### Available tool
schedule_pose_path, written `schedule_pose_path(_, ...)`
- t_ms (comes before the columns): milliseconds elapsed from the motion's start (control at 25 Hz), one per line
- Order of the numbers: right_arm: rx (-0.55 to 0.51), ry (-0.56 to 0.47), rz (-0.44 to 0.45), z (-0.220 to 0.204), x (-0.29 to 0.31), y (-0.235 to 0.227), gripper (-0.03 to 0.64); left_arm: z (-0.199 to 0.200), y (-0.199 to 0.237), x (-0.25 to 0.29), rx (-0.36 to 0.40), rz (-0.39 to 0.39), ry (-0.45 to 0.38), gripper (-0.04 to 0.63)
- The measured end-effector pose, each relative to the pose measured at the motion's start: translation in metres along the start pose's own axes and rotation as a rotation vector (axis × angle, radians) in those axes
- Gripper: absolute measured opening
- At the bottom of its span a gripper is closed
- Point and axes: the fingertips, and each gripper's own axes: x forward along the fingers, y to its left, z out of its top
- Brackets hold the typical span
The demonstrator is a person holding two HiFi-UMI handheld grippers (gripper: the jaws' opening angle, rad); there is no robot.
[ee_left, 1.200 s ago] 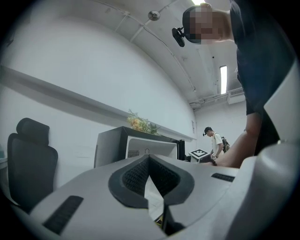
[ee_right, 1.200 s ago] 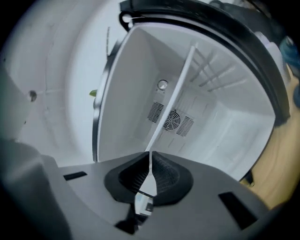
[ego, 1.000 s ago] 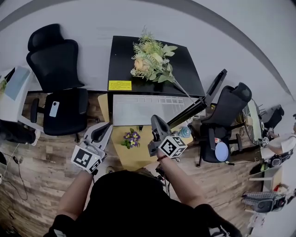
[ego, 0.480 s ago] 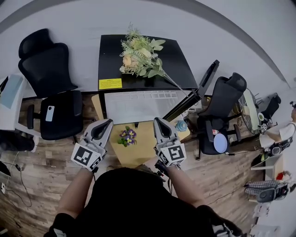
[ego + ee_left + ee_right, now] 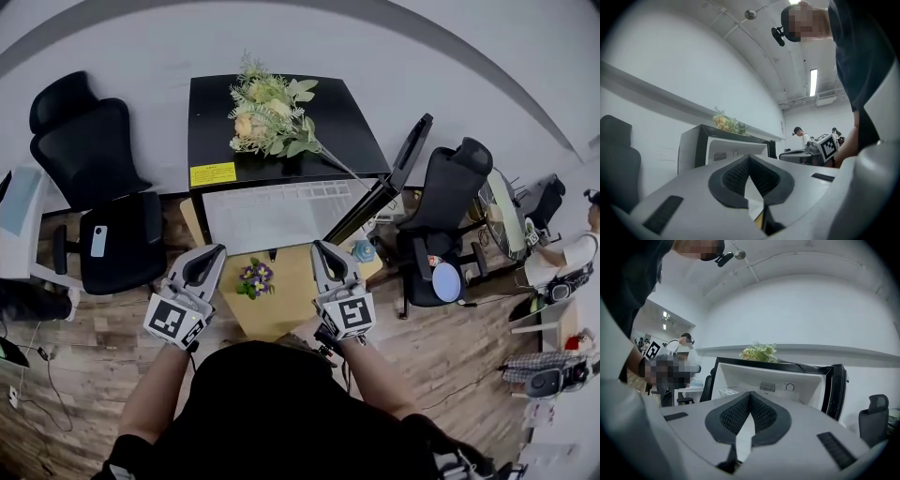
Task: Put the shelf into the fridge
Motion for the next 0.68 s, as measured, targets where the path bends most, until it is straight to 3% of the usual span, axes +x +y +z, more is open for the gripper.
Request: schedule_pose_path(680, 0.003, 0.026, -0.038, -0.006, -0.008, -0.006, 0.002, 0.0, 0.001, -0.003, -0.001, -0.016, 0.0, 0.018)
